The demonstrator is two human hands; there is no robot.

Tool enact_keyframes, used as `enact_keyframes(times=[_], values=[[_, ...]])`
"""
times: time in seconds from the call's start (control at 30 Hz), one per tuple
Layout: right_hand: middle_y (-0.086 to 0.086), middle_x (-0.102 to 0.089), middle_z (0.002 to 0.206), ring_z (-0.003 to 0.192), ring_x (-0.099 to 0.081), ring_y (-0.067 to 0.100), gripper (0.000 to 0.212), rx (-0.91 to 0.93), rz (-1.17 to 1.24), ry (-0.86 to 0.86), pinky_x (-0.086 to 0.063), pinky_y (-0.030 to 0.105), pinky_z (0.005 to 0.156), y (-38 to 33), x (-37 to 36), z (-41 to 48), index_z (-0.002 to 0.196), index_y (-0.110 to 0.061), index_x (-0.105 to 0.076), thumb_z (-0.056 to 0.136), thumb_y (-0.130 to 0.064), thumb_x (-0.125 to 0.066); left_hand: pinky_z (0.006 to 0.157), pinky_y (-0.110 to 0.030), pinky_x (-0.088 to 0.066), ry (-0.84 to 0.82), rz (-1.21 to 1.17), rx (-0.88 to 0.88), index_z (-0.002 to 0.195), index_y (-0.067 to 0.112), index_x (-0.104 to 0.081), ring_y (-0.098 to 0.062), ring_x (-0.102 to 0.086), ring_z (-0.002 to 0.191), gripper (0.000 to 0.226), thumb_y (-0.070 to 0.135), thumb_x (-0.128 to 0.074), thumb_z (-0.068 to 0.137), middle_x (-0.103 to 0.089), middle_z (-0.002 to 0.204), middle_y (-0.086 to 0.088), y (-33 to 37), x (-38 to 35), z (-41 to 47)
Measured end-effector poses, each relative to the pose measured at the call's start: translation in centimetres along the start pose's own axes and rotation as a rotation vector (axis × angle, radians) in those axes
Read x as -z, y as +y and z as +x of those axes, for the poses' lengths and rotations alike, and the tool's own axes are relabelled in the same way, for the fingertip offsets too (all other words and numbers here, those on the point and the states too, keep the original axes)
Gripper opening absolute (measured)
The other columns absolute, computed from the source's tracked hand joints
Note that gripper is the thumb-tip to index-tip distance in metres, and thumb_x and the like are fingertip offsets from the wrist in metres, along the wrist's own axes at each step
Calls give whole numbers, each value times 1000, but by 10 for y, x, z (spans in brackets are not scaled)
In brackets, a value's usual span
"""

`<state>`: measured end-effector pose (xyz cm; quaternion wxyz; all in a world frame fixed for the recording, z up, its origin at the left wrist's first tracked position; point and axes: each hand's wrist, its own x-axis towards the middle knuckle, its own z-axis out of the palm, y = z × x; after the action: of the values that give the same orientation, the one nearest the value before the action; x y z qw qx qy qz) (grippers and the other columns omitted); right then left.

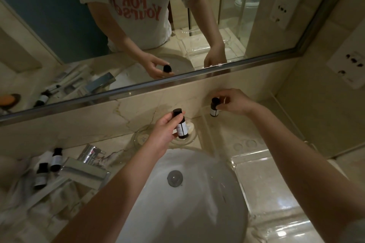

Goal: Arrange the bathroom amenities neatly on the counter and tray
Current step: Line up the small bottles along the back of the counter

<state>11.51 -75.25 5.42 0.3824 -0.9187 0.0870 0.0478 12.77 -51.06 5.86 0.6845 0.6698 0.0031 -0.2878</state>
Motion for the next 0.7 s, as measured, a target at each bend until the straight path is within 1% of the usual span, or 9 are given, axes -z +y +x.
enact_keyframes(times=[0.1,0.17,0.23,0.33,0.43,0.53,0.6,0.7], values=[[-1,-61,87,74,-54,11,30,-27,20,41,-41,20,66,-2,-3,4,104,-18,-66,75,-14,-74,77,-26,-50,11,-5,11,106,22,-62,-5,-60,92,17,22,-53,92,-64,100,8,0,1,0],[-5,-59,77,71,-54,10,23,-52,26,92,-42,21,62,-3,-5,7,91,-18,-65,72,-17,-77,75,-26,-50,18,-17,19,106,22,-62,-5,-60,91,17,21,-53,92,-64,100,7,0,1,-1],[-8,-57,71,66,-53,8,21,-53,9,122,-43,21,59,-5,-8,9,84,-17,-64,70,-18,-78,72,-25,-50,26,-21,23,104,22,-62,-6,-60,90,16,20,-52,92,-64,98,6,-1,1,-2],[-3,-63,76,71,-58,11,21,-43,-14,136,-48,27,66,-6,-10,11,85,-16,-65,69,-20,-79,69,-23,-49,35,-14,23,106,21,-62,-6,-61,91,17,20,-52,92,-64,99,3,-2,3,-2],[2,-66,79,72,-60,15,22,-45,-20,143,-49,29,68,-6,-10,10,85,-16,-66,69,-22,-79,73,-24,-49,31,0,27,105,24,-63,-6,-61,94,17,21,-51,93,-65,102,5,-4,3,-1],[1,-66,76,74,-62,18,20,-38,-24,146,-50,30,68,-8,-11,10,85,-16,-67,69,-21,-78,75,-26,-49,30,7,28,105,24,-64,-8,-61,96,17,21,-52,92,-66,103,5,-4,3,-1],[1,-65,76,75,-63,20,22,-49,-12,142,-50,31,69,-8,-11,9,86,-17,-66,68,-21,-79,79,-27,-50,20,18,26,105,24,-64,-6,-61,95,17,20,-52,92,-66,101,6,-4,2,-2],[-1,-64,80,77,-63,18,30,-75,-35,111,-52,34,72,-9,-9,5,95,-20,-64,70,-28,-78,87,-30,-48,3,36,12,102,24,-64,-5,-61,94,16,18,-52,93,-66,100,6,-3,1,-3]])
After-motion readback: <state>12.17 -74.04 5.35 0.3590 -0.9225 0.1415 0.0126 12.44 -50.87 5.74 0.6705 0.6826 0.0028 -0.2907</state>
